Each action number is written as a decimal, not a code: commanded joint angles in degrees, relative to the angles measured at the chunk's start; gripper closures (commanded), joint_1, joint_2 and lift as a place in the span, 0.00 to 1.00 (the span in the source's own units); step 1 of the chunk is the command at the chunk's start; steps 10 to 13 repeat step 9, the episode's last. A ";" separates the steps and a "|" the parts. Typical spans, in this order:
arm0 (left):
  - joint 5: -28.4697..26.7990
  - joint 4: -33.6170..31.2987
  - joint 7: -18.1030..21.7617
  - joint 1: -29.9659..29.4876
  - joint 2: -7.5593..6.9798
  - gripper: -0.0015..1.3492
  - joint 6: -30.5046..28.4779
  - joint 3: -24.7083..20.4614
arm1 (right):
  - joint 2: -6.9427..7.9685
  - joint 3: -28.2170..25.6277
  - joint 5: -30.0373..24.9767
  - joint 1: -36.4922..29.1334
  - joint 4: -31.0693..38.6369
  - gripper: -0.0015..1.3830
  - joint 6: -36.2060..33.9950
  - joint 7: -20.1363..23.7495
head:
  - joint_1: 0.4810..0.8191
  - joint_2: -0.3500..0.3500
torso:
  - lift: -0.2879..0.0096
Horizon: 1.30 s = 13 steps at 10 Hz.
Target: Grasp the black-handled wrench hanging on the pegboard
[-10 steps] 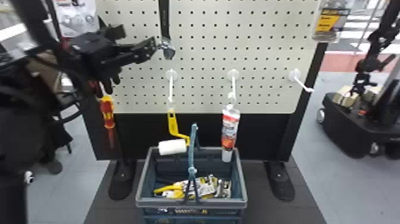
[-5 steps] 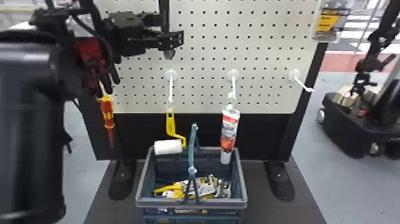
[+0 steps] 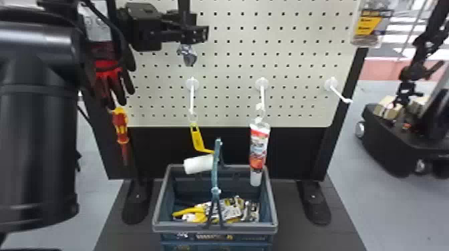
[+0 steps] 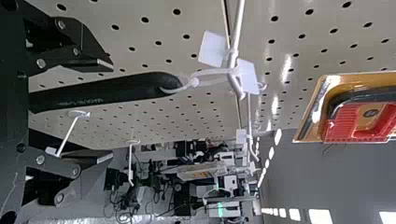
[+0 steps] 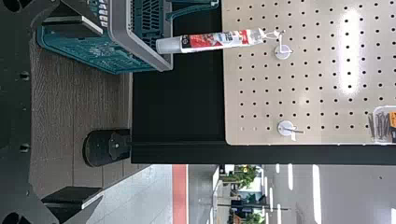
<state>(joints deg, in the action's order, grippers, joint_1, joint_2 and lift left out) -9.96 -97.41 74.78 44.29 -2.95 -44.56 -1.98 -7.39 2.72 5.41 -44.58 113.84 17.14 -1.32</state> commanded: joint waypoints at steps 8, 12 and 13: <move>4.68 -0.40 -1.21 0.83 -1.45 0.90 -1.14 -0.74 | -0.17 0.00 0.12 -0.12 0.00 0.07 0.00 0.00 | 0.20 0.50 | 0.63; 4.77 -0.40 -1.21 0.83 -1.45 0.90 -1.05 -0.74 | -0.17 0.00 0.12 -0.12 -0.14 0.07 0.00 0.00 | 0.20 0.50 | 0.63; 4.77 -0.40 -1.21 0.83 -1.45 0.90 -1.05 -0.74 | -0.17 0.00 0.12 -0.12 -0.14 0.07 0.00 0.00 | 0.20 0.50 | 0.63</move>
